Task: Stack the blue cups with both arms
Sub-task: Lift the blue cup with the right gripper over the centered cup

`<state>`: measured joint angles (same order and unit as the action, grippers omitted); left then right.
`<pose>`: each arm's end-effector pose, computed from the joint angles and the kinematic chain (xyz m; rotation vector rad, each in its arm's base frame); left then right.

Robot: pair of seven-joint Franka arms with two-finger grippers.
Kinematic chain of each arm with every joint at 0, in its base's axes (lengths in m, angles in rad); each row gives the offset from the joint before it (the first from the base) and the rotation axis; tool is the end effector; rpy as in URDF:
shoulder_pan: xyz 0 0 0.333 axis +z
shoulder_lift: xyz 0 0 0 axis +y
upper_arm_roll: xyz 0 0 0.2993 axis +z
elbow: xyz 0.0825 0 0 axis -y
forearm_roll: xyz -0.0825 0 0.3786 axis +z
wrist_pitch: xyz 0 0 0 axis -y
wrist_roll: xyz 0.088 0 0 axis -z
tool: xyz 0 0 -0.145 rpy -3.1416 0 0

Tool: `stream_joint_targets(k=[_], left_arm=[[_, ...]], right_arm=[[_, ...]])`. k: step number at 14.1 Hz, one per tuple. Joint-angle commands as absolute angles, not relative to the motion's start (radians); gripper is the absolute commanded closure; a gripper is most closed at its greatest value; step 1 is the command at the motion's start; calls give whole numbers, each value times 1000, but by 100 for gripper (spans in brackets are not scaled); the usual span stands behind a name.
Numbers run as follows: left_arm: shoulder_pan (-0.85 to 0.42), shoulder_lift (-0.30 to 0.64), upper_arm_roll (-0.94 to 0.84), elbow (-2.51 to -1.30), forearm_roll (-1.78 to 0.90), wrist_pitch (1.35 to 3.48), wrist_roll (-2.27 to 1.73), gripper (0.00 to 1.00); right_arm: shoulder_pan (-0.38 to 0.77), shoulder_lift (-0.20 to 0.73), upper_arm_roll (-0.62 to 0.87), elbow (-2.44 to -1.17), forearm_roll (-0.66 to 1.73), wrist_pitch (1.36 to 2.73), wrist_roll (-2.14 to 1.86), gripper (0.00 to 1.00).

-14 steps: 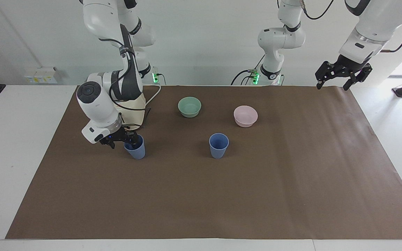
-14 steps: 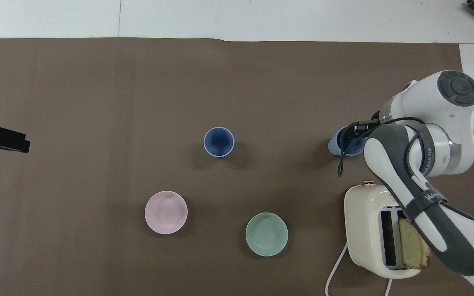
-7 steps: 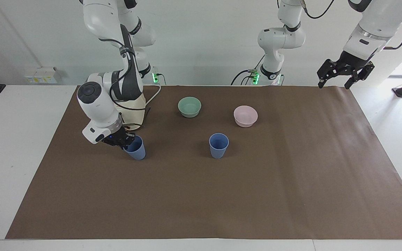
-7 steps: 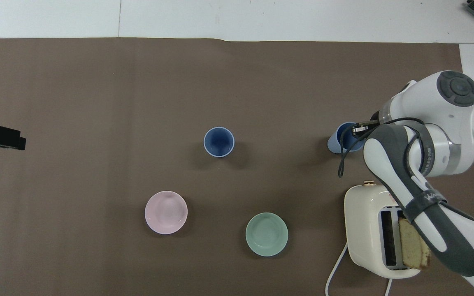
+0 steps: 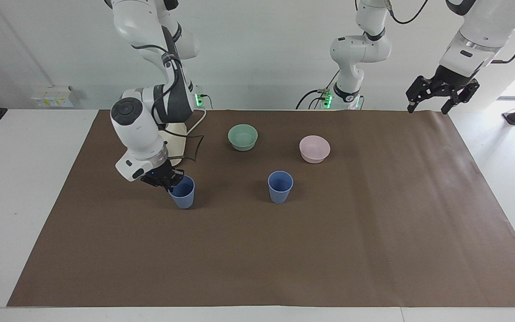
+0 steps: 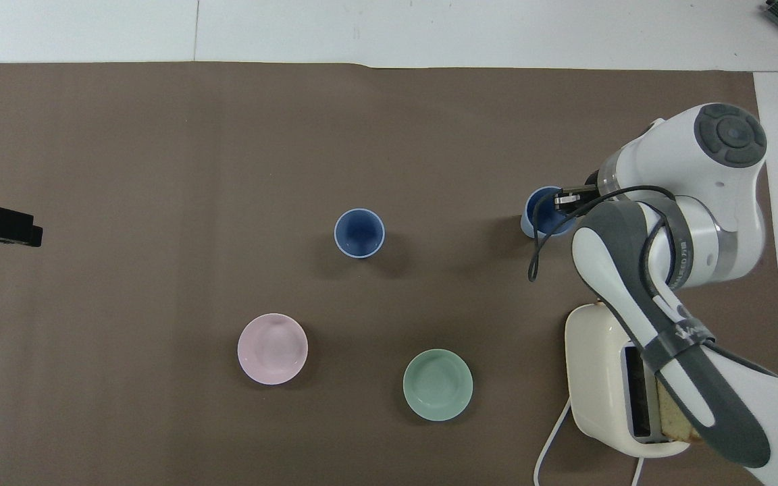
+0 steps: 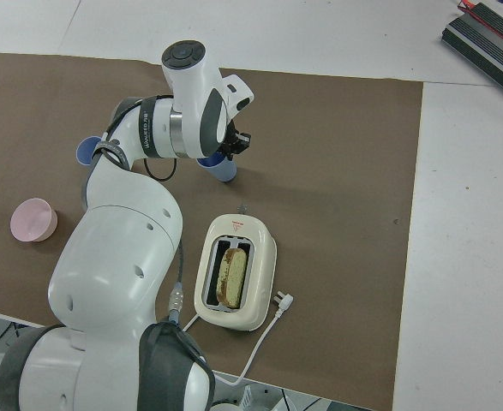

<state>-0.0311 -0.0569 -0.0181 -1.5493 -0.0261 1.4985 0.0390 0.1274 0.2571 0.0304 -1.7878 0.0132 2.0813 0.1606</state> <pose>0.5244 -0.0300 0.6040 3.1134 -0.1404 0.0093 0.6158 0.0983 0.3604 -3.1163 0.0159 -0.0514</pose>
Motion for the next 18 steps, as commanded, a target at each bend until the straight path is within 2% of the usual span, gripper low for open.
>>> stream_joint_targets(k=[1, 7, 10, 14, 18], left_arm=[[-26, -74, -20, -1559, -32, 1493, 37, 0], [-25, -78, -20, -1565, -32, 1491, 35, 0], [-25, -80, -20, -1566, -32, 1489, 34, 0], [-26, -80, -20, -1566, -32, 1483, 34, 0], [-26, -80, -20, -1566, -34, 1482, 34, 0]], right_arm=[[173, 273, 34, -1700, 25, 2048, 280, 100], [305, 310, 69, -1539, 20, 1968, 535, 100], [360, 351, 95, -1439, 106, 1942, 693, 100], [434, 364, 94, -1399, 109, 1953, 770, 100], [433, 360, 95, -1410, 140, 1953, 769, 100]])
